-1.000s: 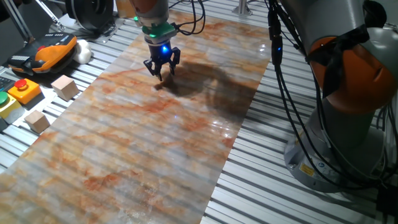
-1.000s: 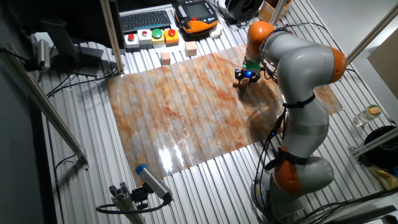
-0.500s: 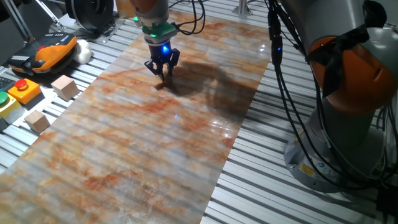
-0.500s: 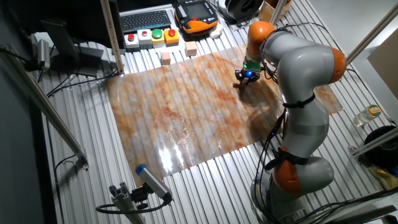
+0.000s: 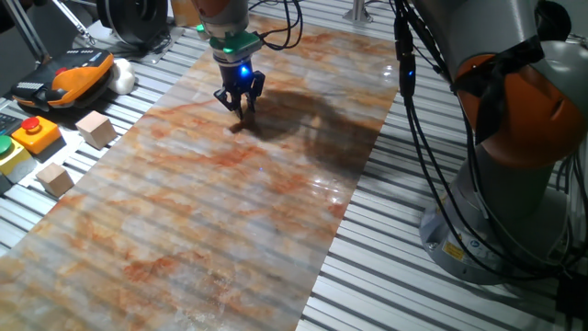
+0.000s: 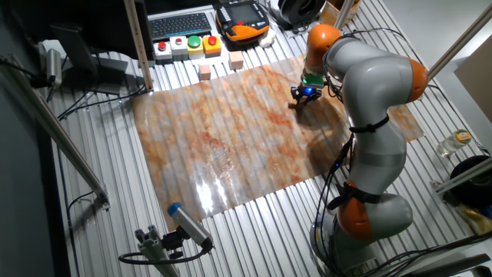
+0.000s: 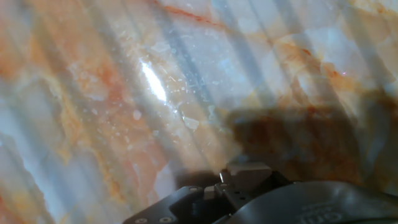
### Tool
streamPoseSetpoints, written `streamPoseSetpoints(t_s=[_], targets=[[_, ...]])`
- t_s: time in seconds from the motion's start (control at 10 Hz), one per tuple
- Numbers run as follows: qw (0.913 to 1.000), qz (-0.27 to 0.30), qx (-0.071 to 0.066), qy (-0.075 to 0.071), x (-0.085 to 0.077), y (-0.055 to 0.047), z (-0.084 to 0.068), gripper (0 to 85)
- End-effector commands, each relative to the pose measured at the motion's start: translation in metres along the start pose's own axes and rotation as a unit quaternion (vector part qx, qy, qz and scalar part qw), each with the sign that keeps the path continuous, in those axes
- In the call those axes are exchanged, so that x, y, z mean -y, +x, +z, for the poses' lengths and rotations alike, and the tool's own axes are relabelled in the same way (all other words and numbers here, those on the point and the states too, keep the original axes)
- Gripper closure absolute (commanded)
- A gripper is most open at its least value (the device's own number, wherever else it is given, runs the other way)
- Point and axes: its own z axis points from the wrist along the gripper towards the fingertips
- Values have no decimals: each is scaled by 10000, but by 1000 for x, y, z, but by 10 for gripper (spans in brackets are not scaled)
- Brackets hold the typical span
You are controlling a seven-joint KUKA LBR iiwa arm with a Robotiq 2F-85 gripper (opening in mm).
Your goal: Hold a small block with the gripper and sweep it from left to right on the table
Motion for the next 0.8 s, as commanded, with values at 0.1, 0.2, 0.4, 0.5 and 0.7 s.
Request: streamPoseSetpoints(t_s=[0.1, 0.2, 0.4, 0.5, 0.7], targets=[[10000, 0, 13, 1, -1, 1, 1, 850], [10000, 8, 20, 1, -1, 1, 1, 850], [10000, 16, 34, 1, -2, 2, 1, 850], [10000, 24, 34, 1, -3, 3, 1, 850], [10000, 39, 34, 0, -4, 4, 0, 850]])
